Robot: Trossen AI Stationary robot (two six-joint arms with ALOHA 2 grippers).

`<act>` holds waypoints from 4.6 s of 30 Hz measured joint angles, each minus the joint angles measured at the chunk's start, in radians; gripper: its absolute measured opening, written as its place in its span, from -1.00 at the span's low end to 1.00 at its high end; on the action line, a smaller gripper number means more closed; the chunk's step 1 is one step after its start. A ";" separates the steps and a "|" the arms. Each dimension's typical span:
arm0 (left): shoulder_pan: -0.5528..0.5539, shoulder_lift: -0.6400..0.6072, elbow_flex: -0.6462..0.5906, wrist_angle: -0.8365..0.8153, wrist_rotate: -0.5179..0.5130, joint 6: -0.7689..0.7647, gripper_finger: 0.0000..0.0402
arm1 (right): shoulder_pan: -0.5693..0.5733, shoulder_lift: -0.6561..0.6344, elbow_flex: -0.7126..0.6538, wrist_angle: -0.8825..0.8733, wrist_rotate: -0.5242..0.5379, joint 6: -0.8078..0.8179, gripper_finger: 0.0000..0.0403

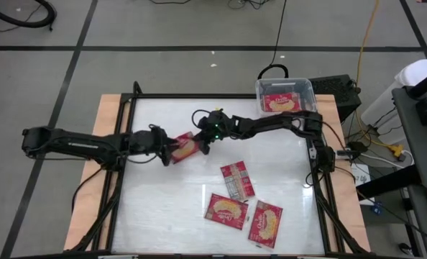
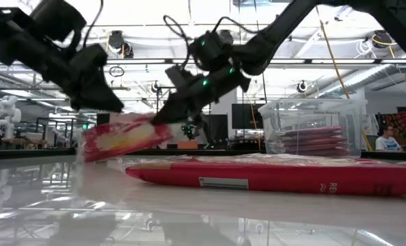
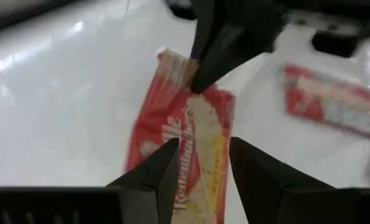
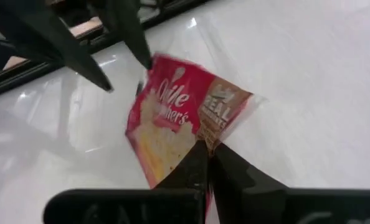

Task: Sort popcorn bags into baskets
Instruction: Put the red popcorn bag into the transparent bin

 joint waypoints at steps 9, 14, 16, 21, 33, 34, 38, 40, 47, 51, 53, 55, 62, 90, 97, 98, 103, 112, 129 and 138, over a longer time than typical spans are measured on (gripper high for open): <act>0.002 -0.142 0.013 -0.025 -0.086 0.180 -0.28 | 0.053 -0.223 -0.144 -0.064 0.232 -0.142 -1.00; 0.005 -0.127 0.010 -0.072 -0.075 0.213 -0.27 | 0.128 -0.346 -0.335 0.135 0.375 -0.212 -1.00; 0.005 -0.119 -0.004 -0.062 -0.040 0.213 -0.23 | 0.159 -0.378 -0.419 0.241 0.393 -0.226 -1.00; -0.004 -0.086 -0.061 0.058 0.033 0.184 0.03 | 0.215 -0.404 -0.584 0.501 0.398 -0.224 -1.00; -0.100 0.064 -0.188 0.508 0.082 0.167 0.46 | 0.263 -0.403 -0.633 0.558 0.471 -0.212 -1.00; -0.100 0.083 -0.190 0.514 0.082 0.180 0.44 | 0.263 -0.403 -0.633 0.559 0.471 -0.212 -1.00; -0.099 0.171 -0.190 0.572 0.082 0.188 0.31 | 0.263 -0.403 -0.633 0.560 0.471 -0.200 -1.00; -0.096 0.215 -0.190 0.613 0.082 0.180 0.24 | 0.263 -0.403 -0.633 0.557 0.471 -0.197 -1.00; -0.073 0.361 -0.189 0.766 0.056 0.184 0.05 | 0.263 -0.403 -0.633 0.557 0.469 -0.198 -1.00; -0.049 0.421 -0.188 0.838 0.089 0.209 -0.06 | 0.263 -0.403 -0.633 0.557 0.467 -0.199 -1.00; -0.039 0.449 -0.180 0.868 0.145 0.217 -0.13 | 0.262 -0.403 -0.633 0.557 0.467 -0.204 -1.00; -0.034 0.472 -0.164 0.867 0.192 0.224 -0.21 | 0.262 -0.403 -0.633 0.557 0.467 -0.208 -1.00; -0.023 0.541 -0.104 0.867 0.206 0.264 -0.55 | 0.262 -0.403 -0.633 0.548 0.467 -0.200 -1.00; 0.194 0.281 0.046 0.329 0.291 0.629 -0.93 | 0.135 -0.623 -0.313 -0.191 0.336 -0.093 0.16; 0.143 0.275 0.244 -0.041 0.191 0.743 -0.88 | 0.130 -0.512 -0.149 -0.298 0.330 -0.179 0.22; 0.135 0.275 0.259 -0.068 0.172 0.755 -0.86 | 0.129 -0.489 -0.132 -0.336 0.327 -0.179 0.22; 0.107 0.275 0.292 -0.095 0.144 0.768 -0.85 | 0.116 -0.401 -0.113 -0.391 0.267 -0.179 0.18; 0.096 0.275 0.291 -0.119 0.132 0.767 -0.83 | 0.097 -0.355 -0.112 -0.419 0.226 -0.195 -0.11; 0.092 0.275 0.290 -0.100 0.125 0.657 -0.45 | 0.089 -0.391 -0.113 -0.521 0.230 -0.231 -0.92; 0.071 0.275 0.290 -0.078 -0.052 0.462 0.38 | 0.069 -0.578 -0.113 -0.795 0.317 -0.237 -0.96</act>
